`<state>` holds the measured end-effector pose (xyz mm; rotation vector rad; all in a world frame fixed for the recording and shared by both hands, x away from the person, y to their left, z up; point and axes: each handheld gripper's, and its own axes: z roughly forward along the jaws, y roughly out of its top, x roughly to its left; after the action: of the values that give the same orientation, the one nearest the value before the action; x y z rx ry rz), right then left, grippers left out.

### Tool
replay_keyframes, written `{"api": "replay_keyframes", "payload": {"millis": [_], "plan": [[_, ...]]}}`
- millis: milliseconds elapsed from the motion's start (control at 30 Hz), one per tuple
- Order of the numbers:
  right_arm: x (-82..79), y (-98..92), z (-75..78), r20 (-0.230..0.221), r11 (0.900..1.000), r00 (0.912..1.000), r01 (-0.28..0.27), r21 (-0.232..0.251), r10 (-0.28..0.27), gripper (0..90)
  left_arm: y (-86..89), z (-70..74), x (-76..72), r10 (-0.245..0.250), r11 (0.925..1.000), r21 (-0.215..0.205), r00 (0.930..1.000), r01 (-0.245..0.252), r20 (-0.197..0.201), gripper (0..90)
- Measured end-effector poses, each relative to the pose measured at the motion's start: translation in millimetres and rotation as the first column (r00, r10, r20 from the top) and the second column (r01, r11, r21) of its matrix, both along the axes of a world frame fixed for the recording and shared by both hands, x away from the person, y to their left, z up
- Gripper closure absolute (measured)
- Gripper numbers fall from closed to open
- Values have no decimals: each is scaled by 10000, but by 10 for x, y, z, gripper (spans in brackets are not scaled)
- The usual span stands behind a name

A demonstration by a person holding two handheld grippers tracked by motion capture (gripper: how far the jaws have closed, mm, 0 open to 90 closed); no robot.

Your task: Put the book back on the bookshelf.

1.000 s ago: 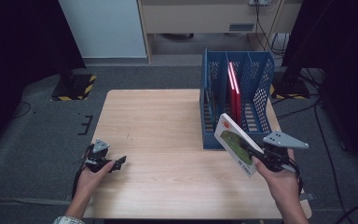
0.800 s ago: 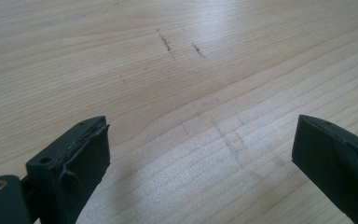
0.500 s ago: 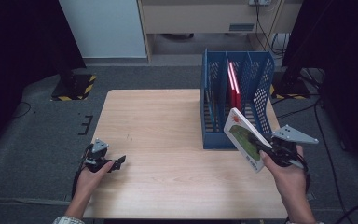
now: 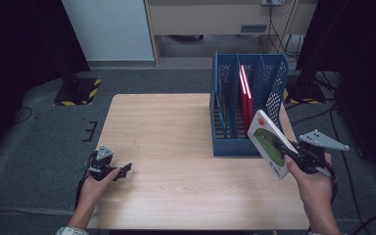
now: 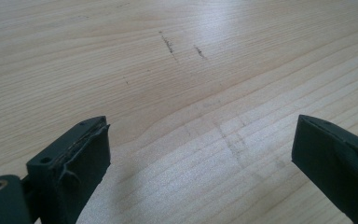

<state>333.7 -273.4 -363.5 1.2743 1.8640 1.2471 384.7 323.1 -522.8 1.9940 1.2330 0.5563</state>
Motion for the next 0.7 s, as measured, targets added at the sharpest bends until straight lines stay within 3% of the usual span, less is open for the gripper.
{"api": "replay_keyframes", "payload": {"millis": [367, 700], "plan": [[102, -155, 35, -9, 9968, 9968, 796, -47, -796, 766, 2, 3, -1, -1, 10000, -1, 10000, 1, 8, 36], [397, -218, 125, 213, 9880, 9882, 1525, -259, -1520, 766, -1, 5, -2, -15, 10000, -45, 10000, 15, 75, 37]]}}
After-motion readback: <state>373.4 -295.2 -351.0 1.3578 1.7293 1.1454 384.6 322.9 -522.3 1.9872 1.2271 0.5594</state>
